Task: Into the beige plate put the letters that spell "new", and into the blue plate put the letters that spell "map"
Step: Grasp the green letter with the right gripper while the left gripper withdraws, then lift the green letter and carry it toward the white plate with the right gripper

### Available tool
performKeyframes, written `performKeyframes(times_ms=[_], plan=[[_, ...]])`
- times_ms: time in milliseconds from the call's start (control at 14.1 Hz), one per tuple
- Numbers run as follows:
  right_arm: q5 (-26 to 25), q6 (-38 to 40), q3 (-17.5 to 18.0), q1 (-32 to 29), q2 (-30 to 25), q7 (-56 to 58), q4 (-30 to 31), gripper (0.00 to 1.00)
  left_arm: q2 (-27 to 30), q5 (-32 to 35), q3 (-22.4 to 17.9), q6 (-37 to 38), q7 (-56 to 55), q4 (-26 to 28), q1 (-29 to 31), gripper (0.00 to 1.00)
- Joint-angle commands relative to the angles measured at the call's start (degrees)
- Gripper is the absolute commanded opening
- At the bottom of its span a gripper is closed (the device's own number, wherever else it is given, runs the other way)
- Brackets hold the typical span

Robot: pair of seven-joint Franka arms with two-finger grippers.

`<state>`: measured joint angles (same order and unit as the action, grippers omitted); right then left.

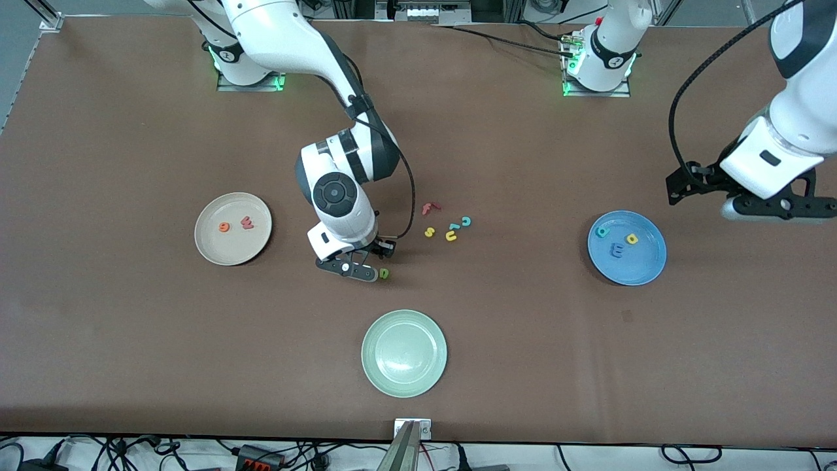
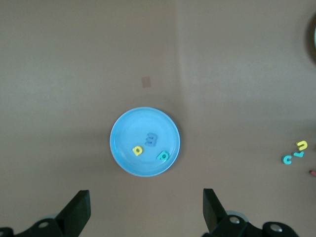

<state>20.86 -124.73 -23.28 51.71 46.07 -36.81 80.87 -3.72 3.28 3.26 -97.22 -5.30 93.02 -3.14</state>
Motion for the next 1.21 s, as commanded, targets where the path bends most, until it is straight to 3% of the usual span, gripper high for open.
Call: performKeyframes(times_ms=[0,853,1137], plan=[[0.1,-1.4,0.3,-0.3,4.3,2.6,-5.1,0.85,5.3,-1.2,-7.4,-3.3,0.5,7.2,-5.3,1.0],[0.1,-2.9,0.6,0.4,11.3,7.7,-9.1,0.78,4.7,-1.2,-7.5,-3.8,0.4,6.4,-6.1,1.0],[0.2,-2.9,0.6,0.2,11.5,7.9,-9.5,0.62,4.4,-1.2,-7.4,-3.9,0.5,6.2,-6.4,1.0]])
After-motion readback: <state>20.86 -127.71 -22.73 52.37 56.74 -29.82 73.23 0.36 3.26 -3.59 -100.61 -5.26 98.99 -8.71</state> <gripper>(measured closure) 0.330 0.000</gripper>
